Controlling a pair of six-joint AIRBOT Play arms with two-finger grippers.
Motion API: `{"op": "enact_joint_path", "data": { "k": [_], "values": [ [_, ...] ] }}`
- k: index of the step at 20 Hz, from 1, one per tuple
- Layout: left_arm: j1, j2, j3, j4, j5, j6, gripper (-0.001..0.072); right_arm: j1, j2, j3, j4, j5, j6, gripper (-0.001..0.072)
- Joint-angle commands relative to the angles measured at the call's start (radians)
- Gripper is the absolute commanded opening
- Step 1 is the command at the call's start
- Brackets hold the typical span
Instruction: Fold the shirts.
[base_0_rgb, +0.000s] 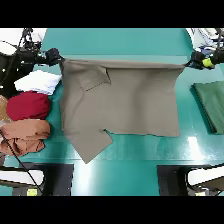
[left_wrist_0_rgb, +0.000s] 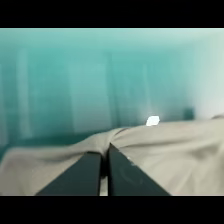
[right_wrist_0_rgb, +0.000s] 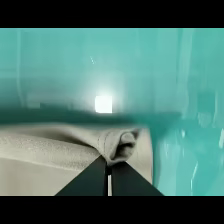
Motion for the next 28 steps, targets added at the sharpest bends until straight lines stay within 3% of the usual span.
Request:
{"op": "enact_joint_path", "data": {
  "k": [1,9,10,11,12,17,22,28],
  "values": [
    [0.001,-0.013,-0.019,0.125,-0.126,0.002,0.0026,0.01,-0.007,-0.097,-0.012,0.036,-0.021,0.0012],
    [0.001,-0.013,-0.223,0.186,-0.177,-0.018,0.0028,0.097,0.087,-0.406,-0.011,-0.111,-0.02,0.0013],
    [0.002,-0.011,-0.223,0.191,-0.188,-0.035,0.0198,0.097,0.103,-0.426,-0.011,-0.113,-0.02,0.0018],
    [0.001,-0.01,-0.222,0.191,-0.202,-0.045,0.047,0.092,0.117,-0.437,-0.011,-0.098,-0.02,0.0153],
    [0.002,-0.01,-0.22,0.192,-0.223,-0.062,0.0501,0.084,0.125,-0.431,-0.011,-0.06,-0.02,0.0333],
    [0.001,0.091,-0.277,0.274,-0.332,-0.124,0.0499,0.004,0.261,-0.468,-0.012,0.051,-0.021,0.0344],
    [0.001,0.433,-0.66,0.291,-0.331,-0.216,0.0499,-0.075,0.442,-0.635,-0.011,0.025,-0.058,0.0345],
    [0.001,0.756,-1.024,0.267,-0.39,-0.294,0.0499,-0.089,0.469,-0.698,-0.008,0.006,-0.066,0.0344]
  ]
}}
